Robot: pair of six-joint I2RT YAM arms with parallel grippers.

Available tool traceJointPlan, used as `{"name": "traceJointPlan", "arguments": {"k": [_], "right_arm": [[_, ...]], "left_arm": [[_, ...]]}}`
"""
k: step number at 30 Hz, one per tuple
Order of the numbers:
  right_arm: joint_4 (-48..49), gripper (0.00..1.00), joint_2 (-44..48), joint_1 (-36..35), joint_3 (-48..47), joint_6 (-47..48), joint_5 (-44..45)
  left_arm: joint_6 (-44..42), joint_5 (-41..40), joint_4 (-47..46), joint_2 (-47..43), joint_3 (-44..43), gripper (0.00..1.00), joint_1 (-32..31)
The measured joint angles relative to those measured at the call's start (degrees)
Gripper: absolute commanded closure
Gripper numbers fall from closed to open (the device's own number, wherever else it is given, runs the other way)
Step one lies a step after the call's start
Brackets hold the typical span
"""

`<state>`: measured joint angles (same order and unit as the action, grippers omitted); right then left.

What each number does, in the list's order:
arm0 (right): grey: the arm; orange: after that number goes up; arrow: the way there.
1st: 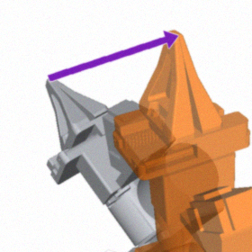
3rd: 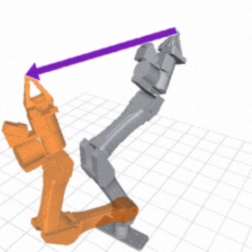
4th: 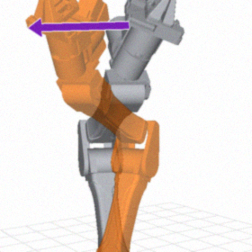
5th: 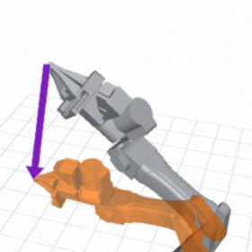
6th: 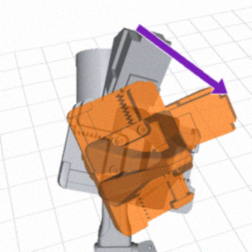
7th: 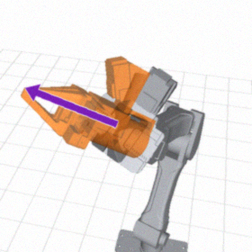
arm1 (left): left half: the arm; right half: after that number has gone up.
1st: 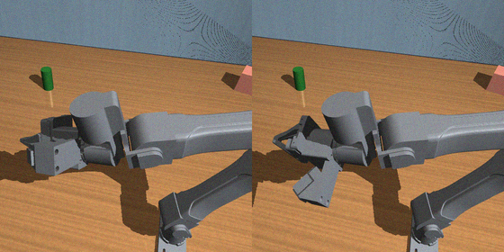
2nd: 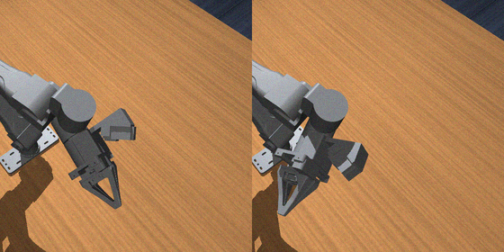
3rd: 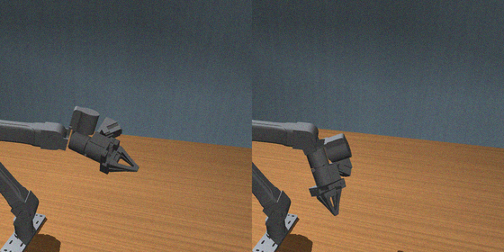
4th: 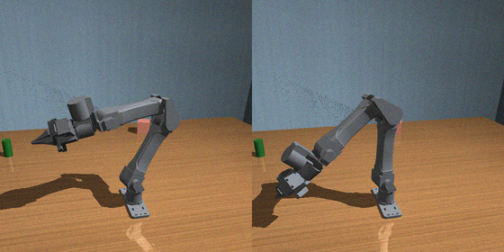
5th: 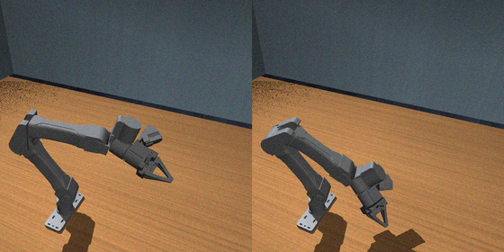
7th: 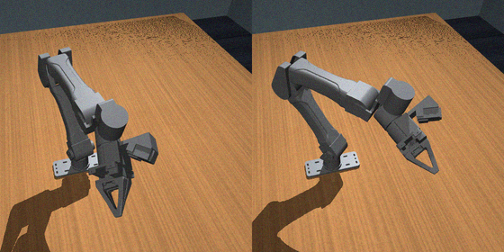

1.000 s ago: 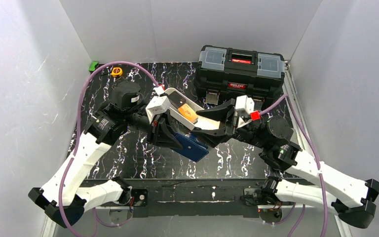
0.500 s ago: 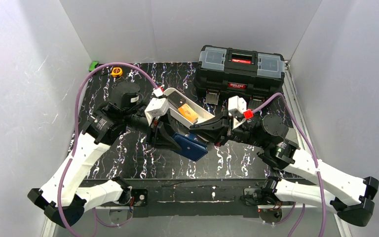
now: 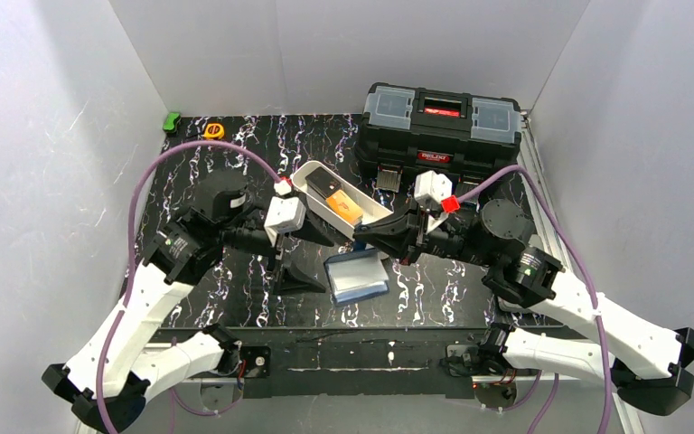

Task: Put the credit cards into the card holder
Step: Open the card holder at the center of the board.

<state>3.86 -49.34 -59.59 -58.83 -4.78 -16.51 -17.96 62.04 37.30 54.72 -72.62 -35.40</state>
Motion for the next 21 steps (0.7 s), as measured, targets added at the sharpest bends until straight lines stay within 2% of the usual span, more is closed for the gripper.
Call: {"name": "traceJointPlan", "arguments": {"k": [7, 14, 21], "right_arm": [[-2.6, 0.99, -1.2, 0.0, 0.0, -0.5, -0.2], [-2.6, 0.99, -3.2, 0.0, 0.0, -2.1, -0.4], [-2.4, 0.99, -5.5, 0.0, 0.0, -4.1, -2.1]], "left_arm": [[3.7, -12.0, -7.5, -6.1, 11.3, 0.07, 0.0], [3.3, -8.2, -9.4, -7.6, 12.8, 0.07, 0.0], [-5.7, -6.4, -7.7, -9.6, 15.6, 0.08, 0.0]]}}
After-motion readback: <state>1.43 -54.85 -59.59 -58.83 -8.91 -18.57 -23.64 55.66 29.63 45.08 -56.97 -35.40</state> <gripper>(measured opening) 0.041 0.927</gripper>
